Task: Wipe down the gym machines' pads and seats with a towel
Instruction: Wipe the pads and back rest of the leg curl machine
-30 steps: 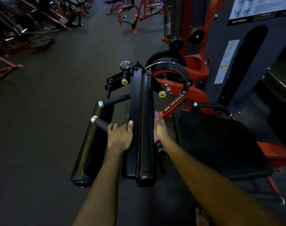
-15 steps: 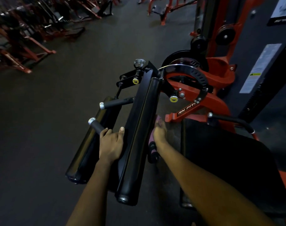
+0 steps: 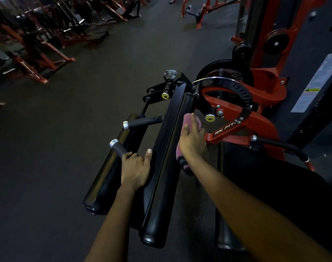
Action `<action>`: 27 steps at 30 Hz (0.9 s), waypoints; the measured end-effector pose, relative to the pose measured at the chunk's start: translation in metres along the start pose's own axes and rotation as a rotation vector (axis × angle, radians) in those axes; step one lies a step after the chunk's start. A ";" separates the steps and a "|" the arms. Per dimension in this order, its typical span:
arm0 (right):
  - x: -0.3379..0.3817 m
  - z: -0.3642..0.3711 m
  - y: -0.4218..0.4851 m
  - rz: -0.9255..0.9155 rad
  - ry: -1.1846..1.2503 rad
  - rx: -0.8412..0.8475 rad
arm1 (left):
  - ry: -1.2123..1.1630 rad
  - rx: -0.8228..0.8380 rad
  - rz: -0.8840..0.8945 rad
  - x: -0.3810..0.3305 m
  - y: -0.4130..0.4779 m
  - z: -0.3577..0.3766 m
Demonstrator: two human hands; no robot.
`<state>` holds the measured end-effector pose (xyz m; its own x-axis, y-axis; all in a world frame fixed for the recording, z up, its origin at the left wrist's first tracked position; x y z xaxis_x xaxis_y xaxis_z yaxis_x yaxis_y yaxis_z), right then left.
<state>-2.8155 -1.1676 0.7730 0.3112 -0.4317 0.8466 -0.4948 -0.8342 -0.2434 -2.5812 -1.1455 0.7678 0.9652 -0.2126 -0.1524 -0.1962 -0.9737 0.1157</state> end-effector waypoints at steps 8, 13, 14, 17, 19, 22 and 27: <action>-0.052 0.043 0.064 0.222 0.608 0.202 | 0.083 0.059 -0.059 -0.003 0.011 -0.007; -0.091 0.069 0.052 0.300 0.708 0.240 | 0.108 0.013 -0.039 -0.001 0.012 -0.004; -0.090 0.069 0.061 0.313 0.705 0.234 | 0.095 0.000 -0.040 -0.001 0.011 -0.005; -0.073 0.064 0.094 0.310 0.706 0.194 | 0.121 -0.014 -0.040 -0.004 0.013 -0.005; -0.057 0.059 0.114 0.303 0.708 0.176 | 0.143 -0.015 -0.042 -0.005 0.014 -0.006; -0.039 0.049 0.132 0.258 0.682 0.136 | 0.170 -0.018 -0.040 -0.003 0.014 -0.005; -0.012 0.005 0.071 -0.104 0.437 -0.014 | 0.172 -0.022 -0.027 -0.005 0.016 -0.004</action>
<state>-2.8507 -1.2235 0.7436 -0.0111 -0.1579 0.9874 -0.4911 -0.8593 -0.1429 -2.5880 -1.1593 0.7740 0.9857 -0.1679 0.0142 -0.1683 -0.9764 0.1354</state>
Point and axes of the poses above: each hand's wrist, its own y-axis towards the middle knuckle, its own z-axis out of the palm, x = y × z, the point moved 9 cm from there along y, towards the middle knuckle, and after that the axes turned 6 degrees about z, right-handed, at the moved point
